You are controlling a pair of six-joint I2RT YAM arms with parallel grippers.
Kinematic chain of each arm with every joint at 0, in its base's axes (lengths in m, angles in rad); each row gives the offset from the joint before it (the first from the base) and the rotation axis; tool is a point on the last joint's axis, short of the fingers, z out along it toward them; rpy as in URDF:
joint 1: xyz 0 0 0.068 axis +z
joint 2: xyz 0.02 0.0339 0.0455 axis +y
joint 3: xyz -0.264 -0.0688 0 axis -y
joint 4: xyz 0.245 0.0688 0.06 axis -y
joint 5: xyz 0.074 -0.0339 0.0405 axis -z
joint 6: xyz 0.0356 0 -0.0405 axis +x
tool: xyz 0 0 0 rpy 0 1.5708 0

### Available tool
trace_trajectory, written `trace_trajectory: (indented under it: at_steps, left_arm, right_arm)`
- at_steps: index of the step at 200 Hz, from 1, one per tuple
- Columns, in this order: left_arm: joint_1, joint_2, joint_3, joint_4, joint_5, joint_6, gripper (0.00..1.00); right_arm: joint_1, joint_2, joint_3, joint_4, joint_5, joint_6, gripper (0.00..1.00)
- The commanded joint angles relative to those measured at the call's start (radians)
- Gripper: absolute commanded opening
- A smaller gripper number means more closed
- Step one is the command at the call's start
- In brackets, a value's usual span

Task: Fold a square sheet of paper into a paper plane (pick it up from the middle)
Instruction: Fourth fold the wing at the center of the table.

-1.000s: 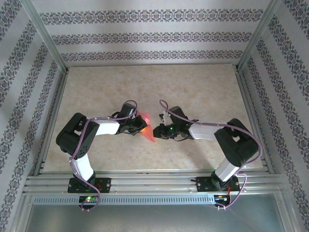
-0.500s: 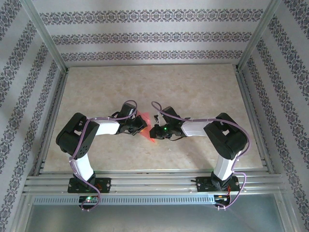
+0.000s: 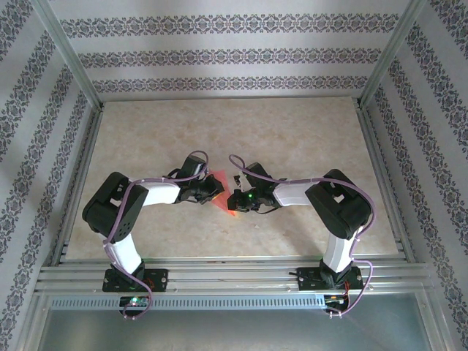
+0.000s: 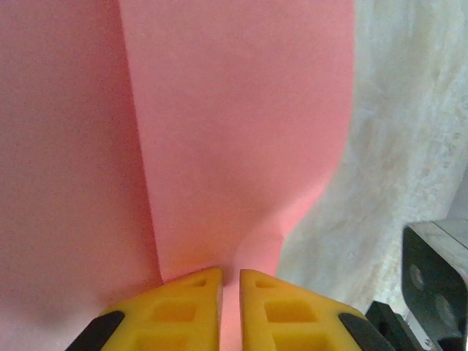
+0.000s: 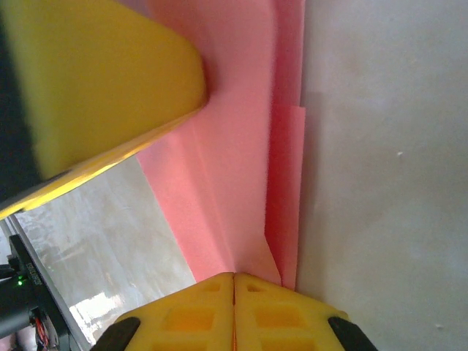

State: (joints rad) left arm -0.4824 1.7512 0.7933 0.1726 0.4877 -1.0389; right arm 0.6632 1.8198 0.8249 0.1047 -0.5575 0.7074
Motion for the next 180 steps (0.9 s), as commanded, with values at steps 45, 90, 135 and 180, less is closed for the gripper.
trace_trajectory:
  at_steps: [45, 90, 135, 180]
  left_arm:
    - [-0.059, -0.052, -0.019, -0.051, -0.002, 0.115, 0.09]
    - [-0.064, -0.014, -0.012, -0.081, -0.010, 0.142, 0.08]
    - [-0.053, 0.018, 0.030, -0.145, -0.043, 0.189, 0.08]
    - [0.000, 0.040, 0.047, -0.167, -0.039, 0.225, 0.09]
  right_arm:
    - [-0.007, 0.048, 0.006, -0.101, 0.062, 0.001, 0.08]
    - [-0.007, 0.054, 0.011, -0.114, 0.063, -0.003, 0.08]
    - [-0.005, 0.055, 0.011, -0.147, 0.077, -0.017, 0.08]
    - [-0.003, 0.061, 0.011, -0.191, 0.086, -0.041, 0.08]
